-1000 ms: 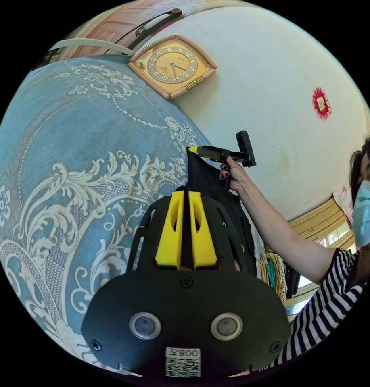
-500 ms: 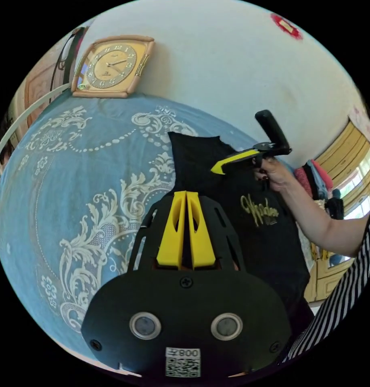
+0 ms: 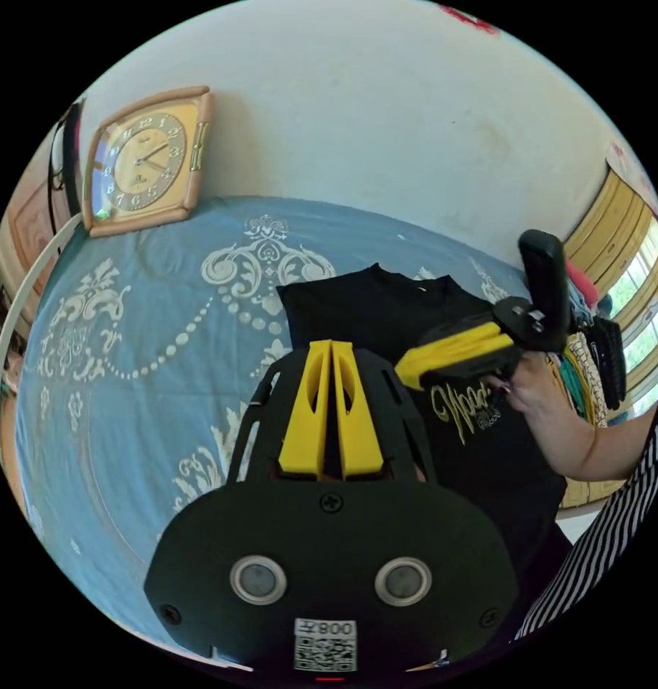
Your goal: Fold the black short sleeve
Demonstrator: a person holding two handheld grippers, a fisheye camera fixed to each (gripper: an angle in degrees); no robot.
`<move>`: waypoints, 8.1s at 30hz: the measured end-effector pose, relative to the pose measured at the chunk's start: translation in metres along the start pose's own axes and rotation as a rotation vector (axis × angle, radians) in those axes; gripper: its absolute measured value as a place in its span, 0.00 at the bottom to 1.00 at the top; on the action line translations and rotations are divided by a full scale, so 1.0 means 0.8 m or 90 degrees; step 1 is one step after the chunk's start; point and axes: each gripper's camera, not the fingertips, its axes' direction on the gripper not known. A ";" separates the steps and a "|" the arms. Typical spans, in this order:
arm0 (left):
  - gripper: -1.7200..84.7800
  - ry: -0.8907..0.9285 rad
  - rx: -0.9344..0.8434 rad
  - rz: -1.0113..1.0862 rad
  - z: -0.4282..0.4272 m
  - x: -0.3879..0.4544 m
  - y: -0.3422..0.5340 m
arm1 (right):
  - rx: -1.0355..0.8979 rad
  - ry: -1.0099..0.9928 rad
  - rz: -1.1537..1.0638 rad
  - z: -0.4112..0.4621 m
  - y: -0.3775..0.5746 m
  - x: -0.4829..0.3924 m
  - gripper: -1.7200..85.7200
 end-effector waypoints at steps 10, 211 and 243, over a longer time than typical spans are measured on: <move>0.02 -0.108 -0.079 0.033 0.117 -0.009 -0.066 | -0.086 -0.036 0.033 0.065 0.011 -0.002 0.02; 0.13 0.429 -0.001 -0.651 -0.713 -0.023 0.620 | 0.322 -0.123 0.857 -0.191 1.445 -0.336 0.10; 0.04 0.445 -0.003 -0.612 -0.838 0.017 0.592 | 0.377 -0.181 0.859 -0.163 1.580 -0.392 0.04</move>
